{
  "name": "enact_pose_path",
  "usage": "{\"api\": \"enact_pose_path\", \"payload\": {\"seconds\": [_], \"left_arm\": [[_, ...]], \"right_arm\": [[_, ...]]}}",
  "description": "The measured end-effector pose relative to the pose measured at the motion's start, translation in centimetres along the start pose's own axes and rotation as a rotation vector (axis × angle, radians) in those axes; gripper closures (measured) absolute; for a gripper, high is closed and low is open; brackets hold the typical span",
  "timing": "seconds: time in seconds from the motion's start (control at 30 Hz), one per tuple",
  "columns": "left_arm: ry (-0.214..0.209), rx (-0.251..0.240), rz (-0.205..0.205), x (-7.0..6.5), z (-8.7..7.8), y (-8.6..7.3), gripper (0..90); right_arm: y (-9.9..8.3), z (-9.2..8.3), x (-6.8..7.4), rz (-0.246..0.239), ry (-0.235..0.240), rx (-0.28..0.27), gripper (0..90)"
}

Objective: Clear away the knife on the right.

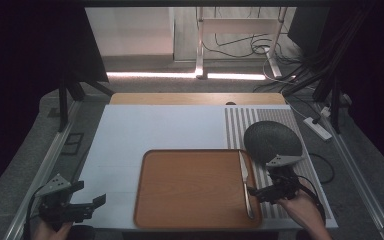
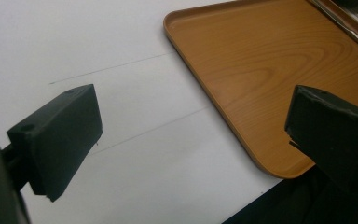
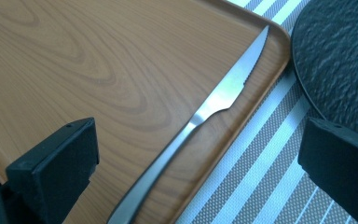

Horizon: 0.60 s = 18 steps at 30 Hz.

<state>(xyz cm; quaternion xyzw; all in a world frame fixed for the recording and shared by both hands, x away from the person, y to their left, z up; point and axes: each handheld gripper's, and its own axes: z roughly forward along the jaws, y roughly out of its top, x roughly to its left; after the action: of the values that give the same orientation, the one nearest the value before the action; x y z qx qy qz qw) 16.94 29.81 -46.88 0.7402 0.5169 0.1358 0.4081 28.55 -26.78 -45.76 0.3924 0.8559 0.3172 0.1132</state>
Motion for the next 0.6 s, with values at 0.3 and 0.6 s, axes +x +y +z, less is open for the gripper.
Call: {"api": "enact_pose_path", "payload": {"seconds": [0.3, 0.6], "left_arm": [[0.002, 0.001, 0.001, 0.0, 0.0, 0.0, 3.9], [0.003, 0.002, 0.001, 0.0, 0.0, 0.0, 3.9]], "right_arm": [[-0.7, -0.6, -0.2, 0.011, -0.012, -0.009, 0.0], [-1.4, -1.3, -0.4, 0.021, -0.029, -0.009, 0.0]]}}
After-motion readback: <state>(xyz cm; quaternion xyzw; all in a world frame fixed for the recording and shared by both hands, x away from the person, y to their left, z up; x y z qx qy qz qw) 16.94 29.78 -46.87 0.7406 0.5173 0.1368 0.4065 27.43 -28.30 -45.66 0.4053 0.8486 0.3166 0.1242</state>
